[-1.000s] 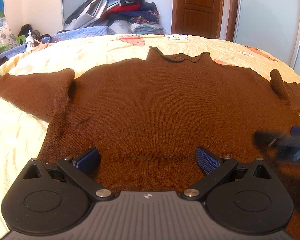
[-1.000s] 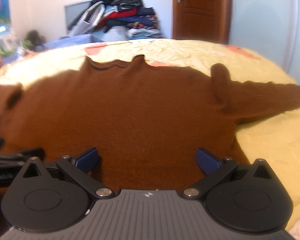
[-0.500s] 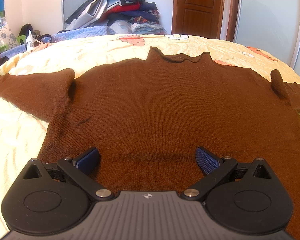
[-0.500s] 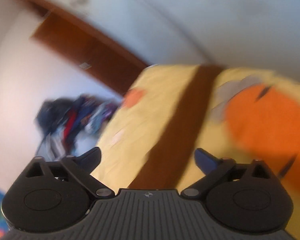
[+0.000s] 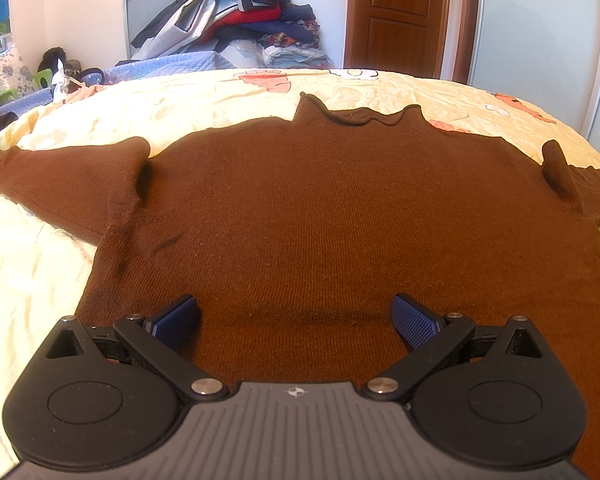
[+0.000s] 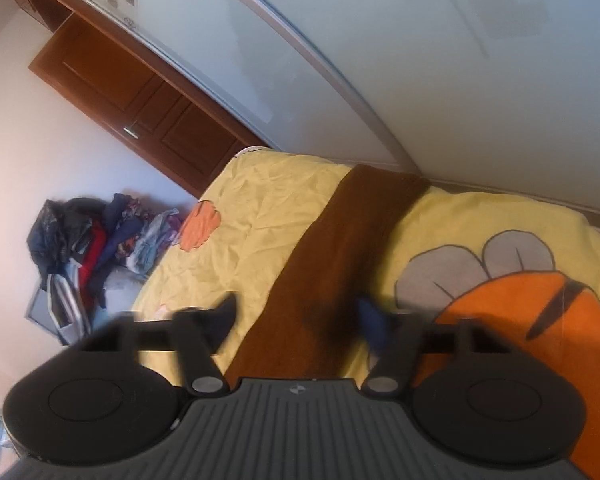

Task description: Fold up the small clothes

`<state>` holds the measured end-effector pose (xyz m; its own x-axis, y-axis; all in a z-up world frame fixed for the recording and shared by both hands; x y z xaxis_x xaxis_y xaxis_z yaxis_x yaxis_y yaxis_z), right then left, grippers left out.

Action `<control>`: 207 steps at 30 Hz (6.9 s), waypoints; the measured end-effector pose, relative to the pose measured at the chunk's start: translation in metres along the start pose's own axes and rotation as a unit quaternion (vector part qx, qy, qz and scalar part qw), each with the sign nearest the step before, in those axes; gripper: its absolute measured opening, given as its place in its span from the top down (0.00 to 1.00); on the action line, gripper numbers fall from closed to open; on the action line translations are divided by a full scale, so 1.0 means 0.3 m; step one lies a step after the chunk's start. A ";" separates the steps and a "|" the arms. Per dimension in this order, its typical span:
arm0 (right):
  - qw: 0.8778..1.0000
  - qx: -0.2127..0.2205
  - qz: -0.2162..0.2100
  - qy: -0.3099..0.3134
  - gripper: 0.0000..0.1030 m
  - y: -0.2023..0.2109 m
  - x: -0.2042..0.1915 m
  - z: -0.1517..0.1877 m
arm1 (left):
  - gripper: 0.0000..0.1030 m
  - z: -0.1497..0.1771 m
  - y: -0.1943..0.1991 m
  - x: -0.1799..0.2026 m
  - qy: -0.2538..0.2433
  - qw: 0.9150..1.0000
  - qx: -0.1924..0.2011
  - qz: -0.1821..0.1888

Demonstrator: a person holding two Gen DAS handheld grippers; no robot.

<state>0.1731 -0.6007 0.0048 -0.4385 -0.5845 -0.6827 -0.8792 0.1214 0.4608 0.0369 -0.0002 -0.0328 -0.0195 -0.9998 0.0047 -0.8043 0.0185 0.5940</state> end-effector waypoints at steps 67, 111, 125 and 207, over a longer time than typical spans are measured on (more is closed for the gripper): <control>0.916 -0.167 -0.261 0.253 0.00 0.537 -0.539 1.105 | 0.89 -0.231 -0.195 -0.312 0.147 0.988 0.027 -0.042; 0.850 -0.128 -0.139 0.492 0.00 0.197 -0.729 1.083 | 0.14 -0.247 -0.206 -1.365 0.522 0.842 0.131 -0.037; 0.852 -0.128 -0.140 0.487 0.00 0.188 -0.733 1.084 | 0.95 -0.311 -0.362 -1.393 0.409 0.900 0.111 -0.101; 0.726 -0.173 -0.216 0.630 0.64 0.446 -0.912 1.341 | 0.06 -0.035 -0.002 -0.245 0.177 0.966 0.069 0.176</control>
<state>0.1005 -0.1016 0.0252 0.5740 -0.8043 0.1539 -0.6884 -0.3722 0.6225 0.0451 0.0732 -0.0252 -0.1221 -0.8710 0.4759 -0.8564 0.3348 0.3930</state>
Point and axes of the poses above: each gripper's, at about its wrist camera, not at the fingertips, and y roughly against the way its jaws point, x to its right, z to its underside, the point moved 5 cm from there along -y, roughly the way its jaws point, and after that the axes turned 5 degrees about x, right-handed, at the moved point
